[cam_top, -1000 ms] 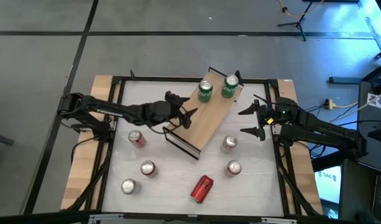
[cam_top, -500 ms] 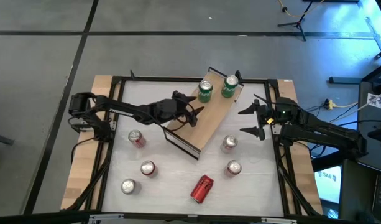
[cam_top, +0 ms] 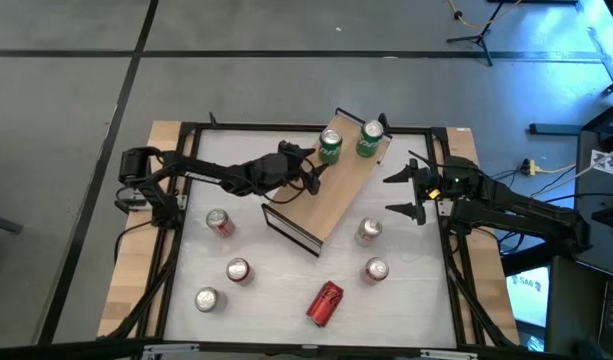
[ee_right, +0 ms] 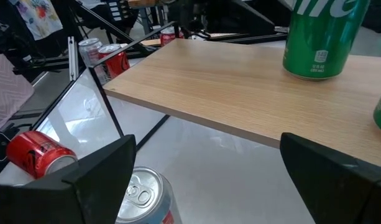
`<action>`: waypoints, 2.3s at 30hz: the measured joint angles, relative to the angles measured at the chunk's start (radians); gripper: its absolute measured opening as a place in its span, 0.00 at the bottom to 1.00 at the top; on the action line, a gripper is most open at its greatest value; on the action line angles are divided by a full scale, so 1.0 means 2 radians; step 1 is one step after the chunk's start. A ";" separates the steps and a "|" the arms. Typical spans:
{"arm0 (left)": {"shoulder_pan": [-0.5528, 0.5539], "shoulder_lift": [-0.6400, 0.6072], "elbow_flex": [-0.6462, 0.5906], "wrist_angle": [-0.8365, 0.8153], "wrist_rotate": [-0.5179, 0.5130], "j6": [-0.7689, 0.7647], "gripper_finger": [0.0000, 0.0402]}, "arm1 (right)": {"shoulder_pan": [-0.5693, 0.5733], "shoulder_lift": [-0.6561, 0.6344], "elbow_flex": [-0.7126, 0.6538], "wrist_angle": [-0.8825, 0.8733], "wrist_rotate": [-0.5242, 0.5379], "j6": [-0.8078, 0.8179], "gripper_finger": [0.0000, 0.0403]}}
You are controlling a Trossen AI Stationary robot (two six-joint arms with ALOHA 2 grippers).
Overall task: Place canned beverage on shelf
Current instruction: Put the green soda can on the shelf aligned with the other green soda can
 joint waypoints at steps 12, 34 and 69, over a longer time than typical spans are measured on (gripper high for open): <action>0.023 0.001 0.000 0.006 0.022 0.000 0.74 | 0.000 0.000 0.000 0.000 0.000 0.000 0.97; 0.027 0.020 0.000 0.033 0.055 0.032 0.74 | 0.000 0.000 0.000 0.000 -0.005 -0.002 0.97; 0.065 0.072 0.051 0.065 0.057 0.043 0.74 | 0.000 0.000 0.000 0.001 0.038 -0.029 0.97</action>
